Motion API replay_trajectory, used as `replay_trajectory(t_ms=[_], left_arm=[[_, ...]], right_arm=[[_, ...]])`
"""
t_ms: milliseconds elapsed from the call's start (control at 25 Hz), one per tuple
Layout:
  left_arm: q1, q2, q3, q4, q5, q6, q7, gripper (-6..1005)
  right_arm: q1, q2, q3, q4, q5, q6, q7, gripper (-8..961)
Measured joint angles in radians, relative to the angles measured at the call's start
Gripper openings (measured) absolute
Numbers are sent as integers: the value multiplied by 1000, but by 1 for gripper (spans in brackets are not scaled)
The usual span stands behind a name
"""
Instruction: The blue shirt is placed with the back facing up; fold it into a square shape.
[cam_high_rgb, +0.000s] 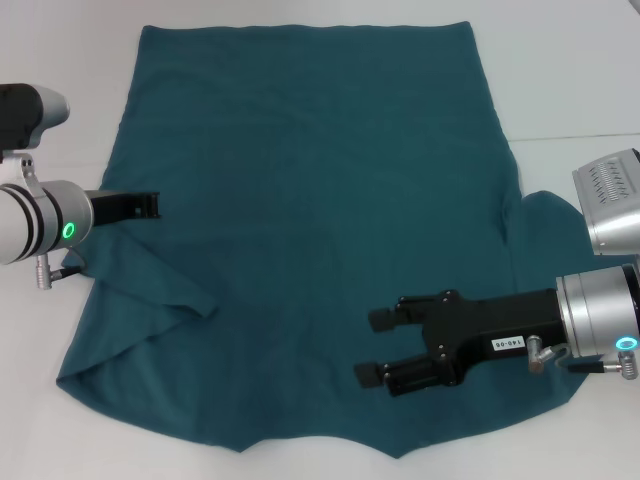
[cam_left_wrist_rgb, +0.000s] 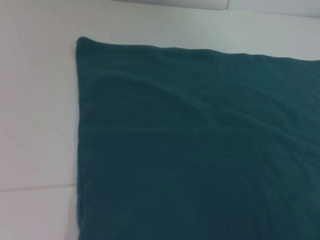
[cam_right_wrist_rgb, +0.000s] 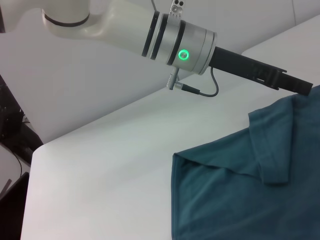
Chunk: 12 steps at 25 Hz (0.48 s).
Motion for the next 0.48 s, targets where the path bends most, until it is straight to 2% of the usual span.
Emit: replay_trajectory(t_ms=[120,320,400,440,480], left_arm=[[10,3,12,0,0,-7,-1,73],[74,32,-6,22,-7,25,-44,75],[74,32,-6,22,-7,25,-44,76],[113,51,-11,44,-4,54,-80,76],[126,56,-12,56,-4,69,-81,117]], right_arm=[[0,-1,0,0,0,0,1,914],[-5,-1,0,0,2,0,2,914],[-6,-1,0,-1,4,0,2,914],[-7,-1,0,-1,6,0,2,914],[-7,-1,0,-1,9,0,2,914]])
